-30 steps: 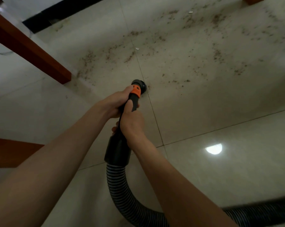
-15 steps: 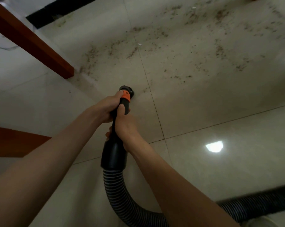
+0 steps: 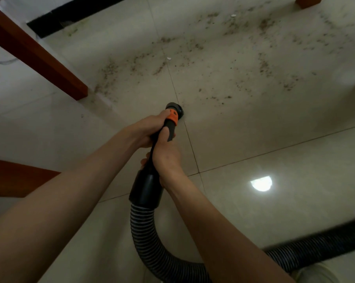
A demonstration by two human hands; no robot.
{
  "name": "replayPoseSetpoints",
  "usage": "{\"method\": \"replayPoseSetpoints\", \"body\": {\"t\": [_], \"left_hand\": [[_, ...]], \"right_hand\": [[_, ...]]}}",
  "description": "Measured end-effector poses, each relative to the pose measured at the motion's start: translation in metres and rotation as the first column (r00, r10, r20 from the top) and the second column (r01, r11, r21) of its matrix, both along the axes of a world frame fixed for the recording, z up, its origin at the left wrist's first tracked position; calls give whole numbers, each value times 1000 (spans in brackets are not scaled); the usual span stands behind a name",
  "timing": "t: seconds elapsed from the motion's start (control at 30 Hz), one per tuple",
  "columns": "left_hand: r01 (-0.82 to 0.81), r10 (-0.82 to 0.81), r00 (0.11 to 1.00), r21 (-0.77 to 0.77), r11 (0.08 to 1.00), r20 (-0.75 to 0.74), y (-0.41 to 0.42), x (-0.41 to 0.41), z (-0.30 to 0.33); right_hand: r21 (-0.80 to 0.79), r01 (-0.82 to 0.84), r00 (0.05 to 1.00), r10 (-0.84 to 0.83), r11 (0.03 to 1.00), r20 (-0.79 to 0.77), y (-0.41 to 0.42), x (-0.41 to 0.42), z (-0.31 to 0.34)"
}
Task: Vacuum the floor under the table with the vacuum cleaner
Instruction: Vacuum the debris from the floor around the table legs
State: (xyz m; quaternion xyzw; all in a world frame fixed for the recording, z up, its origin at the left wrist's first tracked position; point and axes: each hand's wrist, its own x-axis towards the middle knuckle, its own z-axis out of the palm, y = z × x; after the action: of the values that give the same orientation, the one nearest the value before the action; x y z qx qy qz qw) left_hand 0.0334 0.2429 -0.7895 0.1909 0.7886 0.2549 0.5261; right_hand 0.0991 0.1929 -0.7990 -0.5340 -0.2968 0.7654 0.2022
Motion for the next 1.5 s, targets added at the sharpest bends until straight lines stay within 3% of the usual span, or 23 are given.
{"method": "replayPoseSetpoints", "body": {"t": [0.53, 1.5], "left_hand": [[29, -28, 999, 44, 999, -23, 34, 11, -11], [-51, 60, 994, 95, 994, -88, 130, -21, -33]], "right_hand": [[-7, 96, 988, -96, 995, -117, 29, 12, -11], [88, 28, 989, -14, 996, -150, 132, -17, -42]]}}
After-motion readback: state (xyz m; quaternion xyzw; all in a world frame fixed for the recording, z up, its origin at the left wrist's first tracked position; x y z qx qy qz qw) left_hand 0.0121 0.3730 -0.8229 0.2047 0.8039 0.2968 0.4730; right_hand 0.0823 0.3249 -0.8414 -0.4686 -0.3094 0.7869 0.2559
